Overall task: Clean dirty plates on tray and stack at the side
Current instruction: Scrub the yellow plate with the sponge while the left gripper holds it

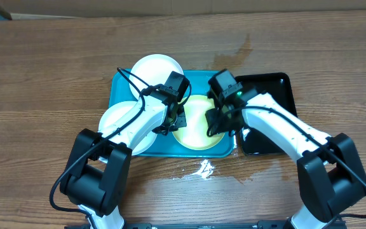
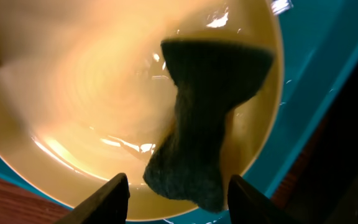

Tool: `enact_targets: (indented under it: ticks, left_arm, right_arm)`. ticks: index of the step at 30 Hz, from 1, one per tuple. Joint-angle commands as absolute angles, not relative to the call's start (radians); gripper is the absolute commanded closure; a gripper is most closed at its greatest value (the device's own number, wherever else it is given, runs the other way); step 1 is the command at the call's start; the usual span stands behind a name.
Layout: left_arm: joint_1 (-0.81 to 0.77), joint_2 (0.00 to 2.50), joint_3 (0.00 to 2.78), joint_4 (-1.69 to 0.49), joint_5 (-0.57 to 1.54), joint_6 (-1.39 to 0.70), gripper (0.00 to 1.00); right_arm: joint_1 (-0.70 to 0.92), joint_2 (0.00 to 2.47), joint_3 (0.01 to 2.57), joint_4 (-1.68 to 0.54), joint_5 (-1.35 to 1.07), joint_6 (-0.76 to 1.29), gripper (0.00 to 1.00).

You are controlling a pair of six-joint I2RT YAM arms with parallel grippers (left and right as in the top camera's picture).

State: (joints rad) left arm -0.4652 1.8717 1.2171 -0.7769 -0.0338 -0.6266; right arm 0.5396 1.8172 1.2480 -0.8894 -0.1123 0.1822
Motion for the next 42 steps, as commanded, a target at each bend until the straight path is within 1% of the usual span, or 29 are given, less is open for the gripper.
enact_targets:
  ticks: [1, 2, 5, 15, 17, 18, 21, 22, 25, 30, 33, 42]
  left_arm:
    - [-0.472, 1.844, 1.205, -0.778, -0.062, -0.636, 0.96]
    - [-0.472, 1.844, 1.205, -0.778, -0.059, -0.636, 0.96]
    - [-0.472, 1.844, 1.205, -0.780, -0.059, -0.635, 0.96]
    - [-0.472, 1.844, 1.205, -0.778, -0.058, -0.636, 0.96]
    - [-0.472, 1.844, 1.205, -0.778, -0.058, -0.636, 0.96]
    - [-0.472, 1.844, 1.205, -0.778, -0.058, -0.635, 0.96]
    - [-0.472, 1.844, 1.205, -0.787, -0.058, -0.632, 0.96]
    - [-0.472, 1.844, 1.205, -0.788, -0.059, -0.632, 0.96]
    - [-0.472, 1.844, 1.205, -0.786, -0.059, -0.632, 0.96]
    - [-0.472, 1.844, 1.205, -0.785, -0.059, -0.632, 0.96]
    - [-0.472, 1.844, 1.205, -0.785, -0.059, -0.632, 0.96]
    - [-0.472, 1.844, 1.205, -0.787, -0.059, -0.632, 0.96]
  right_arm:
    - [0.555, 1.824, 1.207, -0.850, -0.101, 0.174, 0.47]
    - [0.555, 1.824, 1.204, -0.850, -0.101, 0.175, 0.48]
    - [0.555, 1.824, 1.193, -0.853, -0.095, 0.175, 0.56]
    - [0.555, 1.826, 1.138, -0.788, -0.094, 0.176, 0.69]
    - [0.555, 1.826, 1.124, -0.773, -0.093, 0.178, 0.69]
    - [0.555, 1.826, 1.125, -0.773, -0.090, 0.178, 0.67]
    - [0.555, 1.820, 1.177, -0.817, -0.089, 0.183, 0.58]
    - [0.555, 1.819, 1.202, -0.838, -0.086, 0.183, 0.57]
    - [0.555, 1.818, 1.295, -0.906, -0.086, 0.191, 0.56]
    - [0.555, 1.818, 1.312, -0.909, -0.087, 0.241, 0.55]
    - [0.555, 1.818, 1.282, -0.913, -0.086, 0.263, 0.55]
    - [0.555, 1.822, 1.137, -0.785, -0.086, 0.286, 0.56]
